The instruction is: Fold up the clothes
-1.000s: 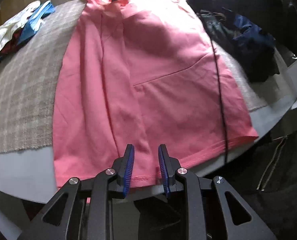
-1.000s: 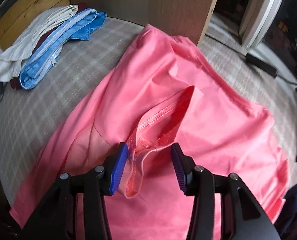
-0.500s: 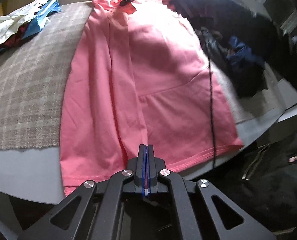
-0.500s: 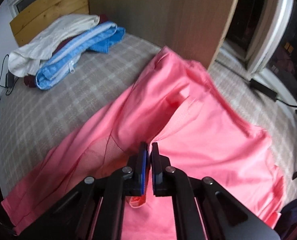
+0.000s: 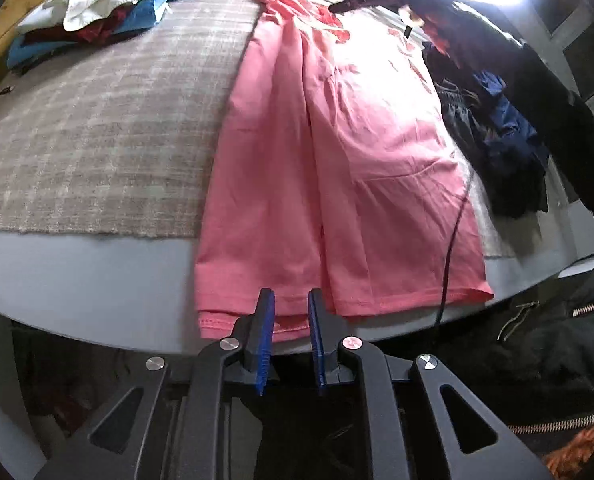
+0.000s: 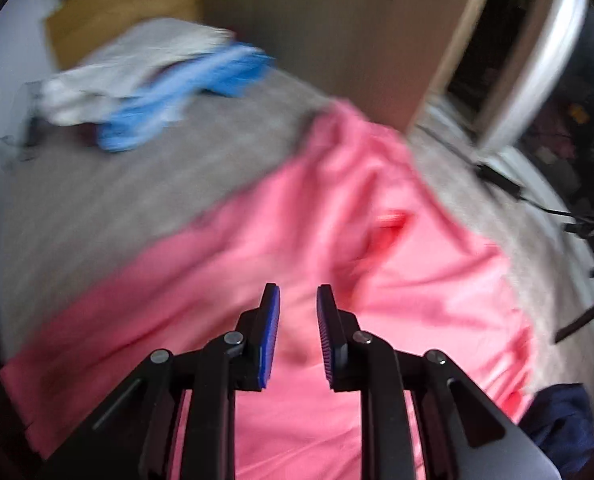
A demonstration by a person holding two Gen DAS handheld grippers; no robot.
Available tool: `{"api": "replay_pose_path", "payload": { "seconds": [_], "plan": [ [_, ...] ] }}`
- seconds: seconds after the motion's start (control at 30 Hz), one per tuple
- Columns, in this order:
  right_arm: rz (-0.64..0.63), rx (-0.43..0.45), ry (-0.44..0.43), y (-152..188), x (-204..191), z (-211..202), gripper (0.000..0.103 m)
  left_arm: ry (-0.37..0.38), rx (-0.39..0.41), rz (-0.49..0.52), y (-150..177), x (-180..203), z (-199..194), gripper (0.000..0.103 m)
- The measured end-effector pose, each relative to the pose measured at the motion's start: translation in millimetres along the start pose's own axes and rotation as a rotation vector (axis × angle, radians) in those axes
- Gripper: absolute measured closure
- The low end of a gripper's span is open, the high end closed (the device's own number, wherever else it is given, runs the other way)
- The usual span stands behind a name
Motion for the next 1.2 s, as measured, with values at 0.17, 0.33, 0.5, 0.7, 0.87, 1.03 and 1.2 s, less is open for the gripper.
{"api": "replay_pose_path", "payload": {
  "seconds": [0.17,0.33,0.5,0.7,0.87,1.03,1.2],
  "plan": [
    [0.013,-0.042,-0.148,12.9,-52.1,11.3,0.084,-0.021,0.018,-0.014,-3.3,-4.4,3.7,0.081],
    [-0.04,-0.092,-0.167,22.6,-88.5,30.9,0.084,-0.019,0.025,0.015,-1.1,-0.7,5.6,0.084],
    [-0.137,-0.163,-0.086,42.7,-93.2,32.7,0.092,0.017,0.013,0.113,9.9,15.5,4.8,0.098],
    [-0.133,-0.16,-0.025,53.0,-81.3,2.8,0.091,0.044,-0.011,0.189,21.1,33.2,-2.4,0.092],
    [-0.18,-0.183,-0.068,64.8,-100.8,4.1,0.09,-0.044,0.031,0.061,14.5,-14.7,-18.6,0.09],
    [-0.227,-0.207,-0.11,76.7,-120.0,5.2,0.09,-0.132,0.074,-0.069,8.9,-63.8,-35.9,0.084],
    [-0.17,-0.163,-0.112,66.9,-107.6,-13.8,0.079,-0.186,0.076,-0.128,8.0,-94.9,-37.4,0.082]
  ]
}}
Point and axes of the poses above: each gripper's, at about its wrist camera, not at the fingertips, and z roughly the way its jaws point, x to its right, y to its underside, the point moved 10 cm from there along z, roughly the way its jaws point, and after that the axes turned 11 degrees about -z, right-handed, at the moved point
